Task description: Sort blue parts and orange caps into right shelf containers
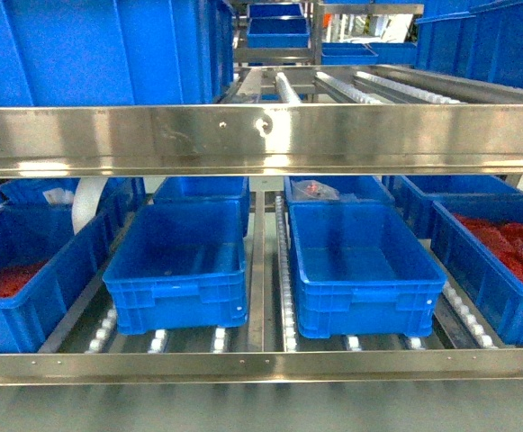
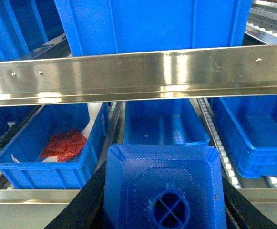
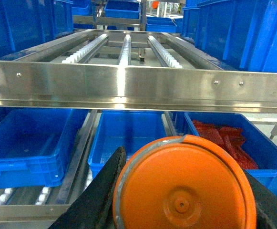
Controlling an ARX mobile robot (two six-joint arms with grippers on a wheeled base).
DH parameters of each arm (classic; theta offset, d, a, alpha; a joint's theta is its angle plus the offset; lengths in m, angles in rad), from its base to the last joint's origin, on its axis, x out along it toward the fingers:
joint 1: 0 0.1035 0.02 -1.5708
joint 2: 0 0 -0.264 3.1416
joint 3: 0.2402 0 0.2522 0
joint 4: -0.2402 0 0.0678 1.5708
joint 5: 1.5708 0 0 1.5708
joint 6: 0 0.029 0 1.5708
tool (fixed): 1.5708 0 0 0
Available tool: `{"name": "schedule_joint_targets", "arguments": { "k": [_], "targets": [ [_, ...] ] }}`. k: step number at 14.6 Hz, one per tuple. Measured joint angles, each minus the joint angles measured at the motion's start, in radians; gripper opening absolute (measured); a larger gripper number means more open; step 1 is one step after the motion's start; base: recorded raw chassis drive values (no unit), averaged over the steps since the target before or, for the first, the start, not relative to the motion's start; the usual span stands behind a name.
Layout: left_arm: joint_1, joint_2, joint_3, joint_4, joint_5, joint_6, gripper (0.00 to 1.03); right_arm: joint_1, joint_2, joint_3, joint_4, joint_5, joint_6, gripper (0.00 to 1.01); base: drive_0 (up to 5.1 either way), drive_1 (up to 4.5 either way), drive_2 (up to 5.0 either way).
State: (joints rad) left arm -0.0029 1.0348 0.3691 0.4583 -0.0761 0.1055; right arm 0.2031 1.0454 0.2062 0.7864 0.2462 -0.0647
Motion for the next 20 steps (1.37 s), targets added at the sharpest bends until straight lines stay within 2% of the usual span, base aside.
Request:
{"name": "schedule_joint_targets", "arguments": {
  "k": [15, 20],
  "targets": [
    [0.003, 0.004, 0.0, -0.001, -0.003, 0.0, 0.44, 0.0, 0.004, 0.0, -0.001, 0.0, 0.0, 0.44, 0.2, 4.01, -3.5],
    [0.003, 0.004, 0.0, -0.001, -0.003, 0.0, 0.44, 0.0, 0.004, 0.0, 0.0, 0.0, 0.0, 0.44, 0.0, 0.0, 0.0]
  ]
}}
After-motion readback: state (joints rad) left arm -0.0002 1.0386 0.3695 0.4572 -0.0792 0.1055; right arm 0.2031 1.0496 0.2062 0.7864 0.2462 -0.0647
